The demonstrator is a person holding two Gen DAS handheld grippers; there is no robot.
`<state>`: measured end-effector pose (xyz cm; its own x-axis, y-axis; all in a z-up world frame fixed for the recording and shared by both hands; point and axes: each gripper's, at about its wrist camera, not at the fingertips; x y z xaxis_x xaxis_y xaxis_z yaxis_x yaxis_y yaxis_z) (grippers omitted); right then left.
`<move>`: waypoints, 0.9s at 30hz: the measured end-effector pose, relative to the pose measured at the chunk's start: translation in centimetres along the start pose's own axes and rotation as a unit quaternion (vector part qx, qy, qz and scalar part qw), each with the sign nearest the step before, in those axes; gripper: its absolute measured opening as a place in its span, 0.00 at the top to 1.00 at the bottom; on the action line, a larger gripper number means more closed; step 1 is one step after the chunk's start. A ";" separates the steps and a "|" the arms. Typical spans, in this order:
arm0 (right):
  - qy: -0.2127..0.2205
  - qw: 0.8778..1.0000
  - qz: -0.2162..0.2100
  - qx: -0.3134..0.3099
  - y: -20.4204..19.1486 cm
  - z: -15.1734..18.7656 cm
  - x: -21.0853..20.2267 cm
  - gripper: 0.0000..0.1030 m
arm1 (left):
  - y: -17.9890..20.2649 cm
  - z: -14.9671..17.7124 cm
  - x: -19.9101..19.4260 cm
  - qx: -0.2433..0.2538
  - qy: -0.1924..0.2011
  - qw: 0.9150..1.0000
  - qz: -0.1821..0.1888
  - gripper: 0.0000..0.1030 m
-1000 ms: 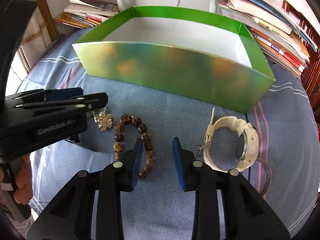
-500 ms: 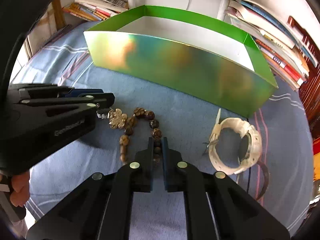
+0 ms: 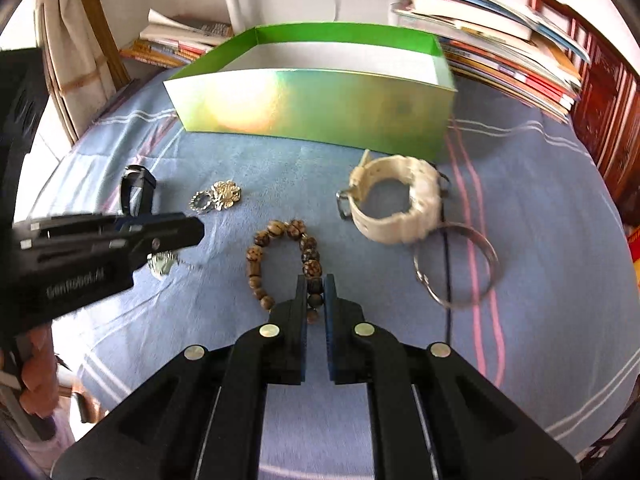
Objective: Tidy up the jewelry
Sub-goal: 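Grasp the brown wooden bead bracelet with the right tool while the left tool holds its bracelet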
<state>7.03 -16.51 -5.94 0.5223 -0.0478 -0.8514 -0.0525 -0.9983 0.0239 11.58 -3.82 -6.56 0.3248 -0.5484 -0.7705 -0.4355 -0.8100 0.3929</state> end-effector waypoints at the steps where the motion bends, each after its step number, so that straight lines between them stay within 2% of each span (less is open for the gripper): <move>1: 0.001 1.000 -0.004 0.004 0.1 0.3 -0.3 0.92 | 0.4 0.5 -0.1 0.001 0.005 1.000 -0.001 0.86; 5: -0.005 1.000 -0.012 0.008 0.1 1.3 -0.6 0.92 | 1.7 2.5 0.0 0.010 0.009 1.000 -0.029 0.86; 10: -0.017 1.000 0.013 0.006 -0.1 1.4 0.5 0.91 | 2.0 3.7 0.9 0.018 0.004 0.999 -0.046 0.86; 14: -0.016 1.000 0.025 0.007 -0.1 1.2 1.0 0.78 | 2.3 4.2 0.9 0.032 0.011 0.997 -0.064 0.85; 18: -0.007 0.999 0.042 -0.002 -0.4 1.3 1.2 0.76 | 2.9 4.4 1.1 0.049 0.016 0.995 -0.082 0.84; 27: 0.000 0.999 0.048 0.005 0.3 1.6 0.9 0.76 | 2.9 4.6 0.9 0.048 0.020 0.995 -0.086 0.84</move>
<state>6.12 -16.76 -7.53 0.5148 -0.1432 -0.8453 -0.1104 -0.9888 0.1003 6.76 -5.72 -8.46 0.4328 -0.4132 -0.8012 -0.4488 -0.8696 0.2059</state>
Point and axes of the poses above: each gripper's, at about its wrist camera, not at the fingertips, and x roughly the way its jaws point, y to its right, z to its underside, and after that the axes turned 10 degrees about z, right-handed
